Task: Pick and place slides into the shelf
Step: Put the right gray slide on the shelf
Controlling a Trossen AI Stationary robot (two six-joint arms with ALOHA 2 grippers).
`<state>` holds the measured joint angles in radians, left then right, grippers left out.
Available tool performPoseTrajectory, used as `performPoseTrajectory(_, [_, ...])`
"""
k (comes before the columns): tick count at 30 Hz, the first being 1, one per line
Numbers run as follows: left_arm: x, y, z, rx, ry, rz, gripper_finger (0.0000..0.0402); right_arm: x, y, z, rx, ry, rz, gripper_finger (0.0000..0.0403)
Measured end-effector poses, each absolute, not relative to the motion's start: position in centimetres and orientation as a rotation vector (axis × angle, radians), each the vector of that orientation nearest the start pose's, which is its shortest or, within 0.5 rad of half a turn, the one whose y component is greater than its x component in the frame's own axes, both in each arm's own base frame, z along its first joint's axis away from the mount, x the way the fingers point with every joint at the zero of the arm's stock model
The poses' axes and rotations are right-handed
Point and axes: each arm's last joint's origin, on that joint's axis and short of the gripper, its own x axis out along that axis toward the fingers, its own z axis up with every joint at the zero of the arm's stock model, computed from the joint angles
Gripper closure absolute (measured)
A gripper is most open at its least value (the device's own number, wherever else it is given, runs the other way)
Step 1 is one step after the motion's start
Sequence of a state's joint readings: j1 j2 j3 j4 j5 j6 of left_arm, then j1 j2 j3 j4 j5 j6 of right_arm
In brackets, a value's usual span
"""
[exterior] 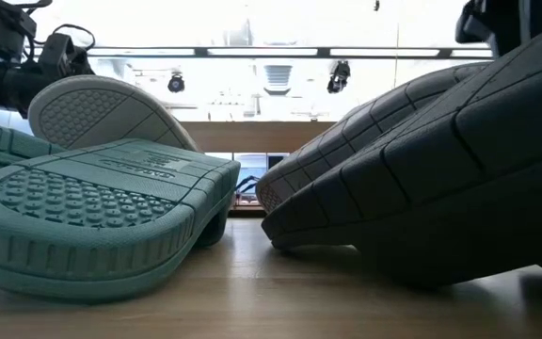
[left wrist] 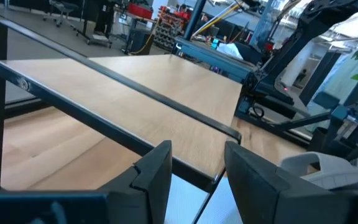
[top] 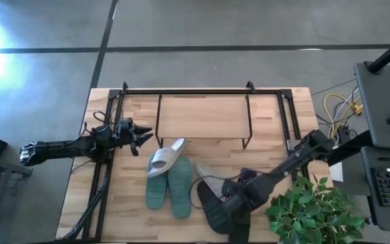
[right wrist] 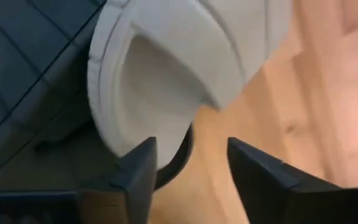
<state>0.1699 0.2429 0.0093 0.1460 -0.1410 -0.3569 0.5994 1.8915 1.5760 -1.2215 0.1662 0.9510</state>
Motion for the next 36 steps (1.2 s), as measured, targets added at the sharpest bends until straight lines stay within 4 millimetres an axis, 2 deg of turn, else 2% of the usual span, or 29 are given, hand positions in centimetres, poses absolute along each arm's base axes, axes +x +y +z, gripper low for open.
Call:
performPoseTrajectory(6, [11.0,2.3,16.0,-0.358,0.037,0.311,0.0268,30.3,19.8,22.8,0.098,1.348,-0.426,0.0169])
performPoseTrajectory(14, [11.0,2.3,16.0,-0.359,0.04,0.311,0.0268,32.6,19.1,20.7,0.018,1.342,-0.364,0.0187])
performPoseTrajectory(18, [11.0,2.3,16.0,-0.359,0.041,0.31,0.0268,33.2,18.5,20.6,0.034,1.337,-0.371,0.0234])
performPoseTrajectory(23, [11.0,2.3,16.0,-0.359,0.041,0.309,0.0268,33.2,18.1,21.4,0.076,1.308,-0.395,0.0349])
performPoseTrajectory(25, [11.0,2.3,16.0,-0.36,0.04,0.309,0.0268,33.3,17.9,22.1,0.124,1.286,-0.421,0.0381])
performPoseTrajectory(27, [11.0,2.3,16.0,-0.36,0.04,0.309,0.0268,33.5,17.6,22.9,0.195,1.256,-0.458,0.0385])
performPoseTrajectory(29, [11.0,2.3,16.0,-0.36,0.04,0.309,0.0268,33.5,17.3,24.6,0.26,1.204,-0.492,0.0388])
performPoseTrajectory(36, [11.0,2.3,16.0,-0.36,0.04,0.309,0.0268,31.5,15.7,33.3,0.495,0.885,-0.631,0.039])
